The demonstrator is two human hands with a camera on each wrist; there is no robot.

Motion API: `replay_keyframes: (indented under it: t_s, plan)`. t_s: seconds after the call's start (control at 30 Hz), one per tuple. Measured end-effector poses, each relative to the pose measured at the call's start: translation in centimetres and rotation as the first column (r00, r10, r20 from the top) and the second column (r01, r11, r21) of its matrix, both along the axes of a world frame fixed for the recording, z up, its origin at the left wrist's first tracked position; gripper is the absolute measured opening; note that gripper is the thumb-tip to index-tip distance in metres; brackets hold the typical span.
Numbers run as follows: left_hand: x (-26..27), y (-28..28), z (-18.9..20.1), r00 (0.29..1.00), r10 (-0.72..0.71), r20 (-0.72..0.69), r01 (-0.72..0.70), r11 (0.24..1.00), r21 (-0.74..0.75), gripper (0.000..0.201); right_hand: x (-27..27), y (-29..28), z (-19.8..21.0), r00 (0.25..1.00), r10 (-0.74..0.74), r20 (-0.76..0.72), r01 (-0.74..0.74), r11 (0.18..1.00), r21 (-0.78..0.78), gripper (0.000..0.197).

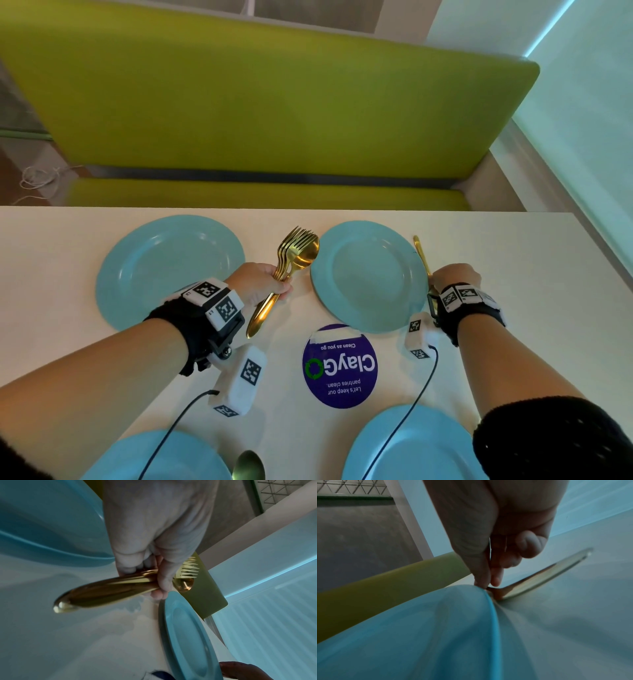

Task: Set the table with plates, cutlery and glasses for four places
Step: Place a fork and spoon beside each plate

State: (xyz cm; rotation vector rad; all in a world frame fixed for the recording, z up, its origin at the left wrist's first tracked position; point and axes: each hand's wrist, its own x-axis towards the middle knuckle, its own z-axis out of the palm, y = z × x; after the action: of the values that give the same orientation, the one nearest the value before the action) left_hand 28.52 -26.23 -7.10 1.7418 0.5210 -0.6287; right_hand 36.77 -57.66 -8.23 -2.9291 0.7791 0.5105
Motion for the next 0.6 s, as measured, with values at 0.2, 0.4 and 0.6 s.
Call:
replay_keyframes:
  t_s: [0.2, 0.4, 0.6]
  plan:
    - [-0.8, 0.1, 0.3, 1.000, -0.025, 0.005, 0.025, 1.000, -0.012, 0.004, -0.9, 0.1, 1.9, 0.992, 0.029, 0.121, -0.043, 0.992, 0.122, 0.024]
    - [-2.2, -0.3, 1.0, 1.000, -0.013, 0.009, 0.013, 1.000, -0.016, 0.010, -4.1, 5.1, 4.1, 0.952, 0.173, 0.253, -0.239, 0.936, 0.260, 0.022]
    - [-4.7, 0.6, 2.9, 0.998, -0.049, 0.041, 0.052, 0.997, -0.056, 0.010, -9.9, 13.3, 6.7, 0.856, 0.426, 0.293, -0.508, 0.798, 0.325, 0.019]
